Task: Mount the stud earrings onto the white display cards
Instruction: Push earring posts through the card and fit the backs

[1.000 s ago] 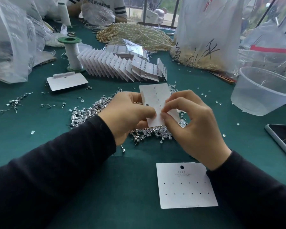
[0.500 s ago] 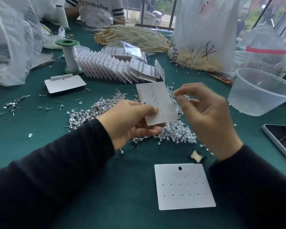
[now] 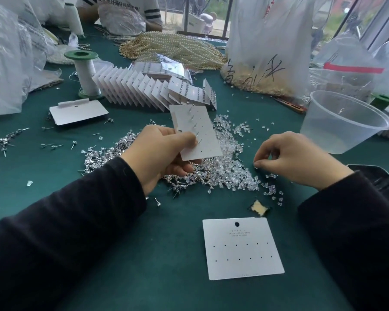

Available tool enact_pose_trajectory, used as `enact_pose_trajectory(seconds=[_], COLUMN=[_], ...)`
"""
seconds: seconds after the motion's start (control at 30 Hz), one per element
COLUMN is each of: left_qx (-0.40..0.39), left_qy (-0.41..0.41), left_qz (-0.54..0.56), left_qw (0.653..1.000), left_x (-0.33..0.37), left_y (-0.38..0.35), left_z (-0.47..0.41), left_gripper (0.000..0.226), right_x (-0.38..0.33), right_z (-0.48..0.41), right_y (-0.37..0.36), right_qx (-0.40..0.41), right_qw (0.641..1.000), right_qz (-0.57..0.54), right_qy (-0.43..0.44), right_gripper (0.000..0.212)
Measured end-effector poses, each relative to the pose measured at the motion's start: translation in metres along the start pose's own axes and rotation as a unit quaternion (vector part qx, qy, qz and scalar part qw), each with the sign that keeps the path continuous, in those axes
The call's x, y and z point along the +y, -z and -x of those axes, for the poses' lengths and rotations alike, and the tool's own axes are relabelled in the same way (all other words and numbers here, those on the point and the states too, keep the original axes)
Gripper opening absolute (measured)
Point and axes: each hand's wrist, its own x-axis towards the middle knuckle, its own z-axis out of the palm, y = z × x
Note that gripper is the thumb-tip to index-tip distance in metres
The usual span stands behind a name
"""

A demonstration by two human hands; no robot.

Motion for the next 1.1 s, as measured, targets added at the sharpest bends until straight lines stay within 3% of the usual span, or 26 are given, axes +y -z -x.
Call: enact_pose_trajectory(seconds=[0.2, 0.4, 0.7, 0.9, 1.1], left_qx=[0.0, -0.007, -0.007, -0.009, -0.015], left_qy=[0.002, 0.006, 0.011, 0.01, 0.014], left_qz=[-0.006, -0.011, -0.013, -0.014, -0.021], left_qw=[1.0, 1.0, 1.0, 1.0, 1.0], left_x=[-0.0019, -0.0035, -0.0025, -0.0016, -0.0035], left_y=[-0.0011, -0.0026, -0.003, -0.0025, -0.0037], left_z=[-0.0012, -0.0001, 0.0003, 0.001, 0.0006], left_gripper=[0.011, 0.014, 0.012, 0.015, 0.018], right_x=[-0.0044, -0.0049, -0.0043, -0.0056, -0.005], right_z=[0.0029, 0.002, 0.0021, 0.0068, 0.0074], right_y=[0.0006, -0.0014, -0.0033, 0.003, 0.0048], right_qx=[-0.009, 0.001, 0.006, 0.043, -0.042], right_qw=[0.997, 0.989, 0.987, 0.996, 0.996], right_qz=[0.061, 0.111, 0.122, -0.014, -0.077], right_qy=[0.04, 0.102, 0.109, 0.08, 0.034], right_gripper=[0.003, 0.012, 0.01, 0.011, 0.018])
